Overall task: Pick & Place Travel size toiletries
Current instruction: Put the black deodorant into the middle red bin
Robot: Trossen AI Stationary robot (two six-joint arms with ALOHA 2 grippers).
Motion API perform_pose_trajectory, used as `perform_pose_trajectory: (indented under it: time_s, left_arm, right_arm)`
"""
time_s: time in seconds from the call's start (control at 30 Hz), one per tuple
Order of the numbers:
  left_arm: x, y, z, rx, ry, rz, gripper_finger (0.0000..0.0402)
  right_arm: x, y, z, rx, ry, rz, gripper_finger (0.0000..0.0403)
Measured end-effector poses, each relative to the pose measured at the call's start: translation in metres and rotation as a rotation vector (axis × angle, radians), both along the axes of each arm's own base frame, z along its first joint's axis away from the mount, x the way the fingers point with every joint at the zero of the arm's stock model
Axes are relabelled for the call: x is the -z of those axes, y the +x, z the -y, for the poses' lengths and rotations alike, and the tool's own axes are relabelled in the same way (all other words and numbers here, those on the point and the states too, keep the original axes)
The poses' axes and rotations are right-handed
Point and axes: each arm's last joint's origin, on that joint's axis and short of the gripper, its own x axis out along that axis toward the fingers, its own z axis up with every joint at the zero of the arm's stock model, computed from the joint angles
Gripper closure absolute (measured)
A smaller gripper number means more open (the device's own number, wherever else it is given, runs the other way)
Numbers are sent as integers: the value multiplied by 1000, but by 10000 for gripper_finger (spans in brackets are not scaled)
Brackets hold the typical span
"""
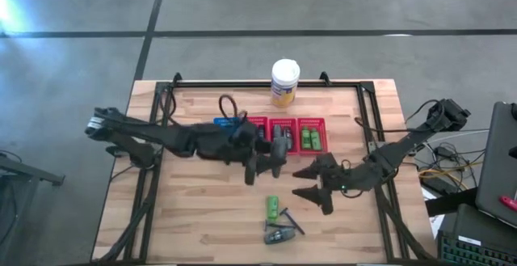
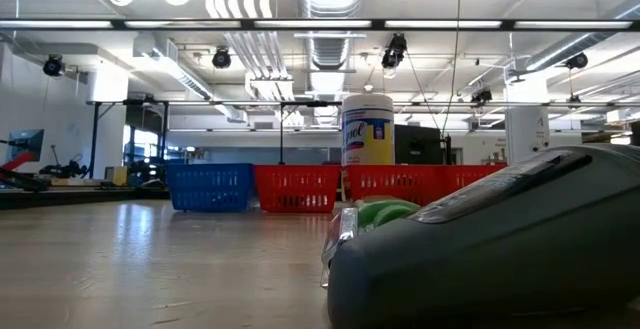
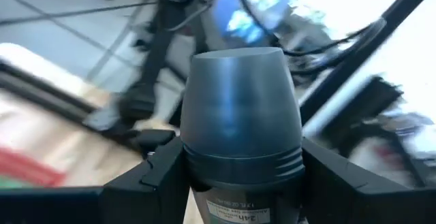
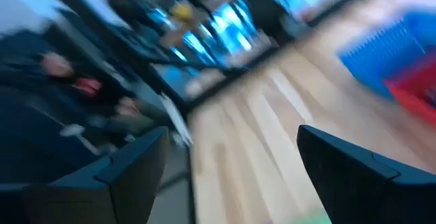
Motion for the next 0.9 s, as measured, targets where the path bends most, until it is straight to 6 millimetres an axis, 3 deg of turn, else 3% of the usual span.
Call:
perform_pose_trajectory:
  time_s: [0.2, 0.37, 0.9]
  left_arm:
    - [26, 6, -14, 146, -50, 108, 186]
    - [40, 6, -17, 127, -42, 157, 186]
    - [45, 12, -63, 29, -120, 116, 186]
  right_arm:
    - [-16, 2, 5, 138, -121, 98, 77]
    - [-19, 8, 15, 180, -67, 100, 56]
    - [-24, 26, 59, 212, 39, 87, 34]
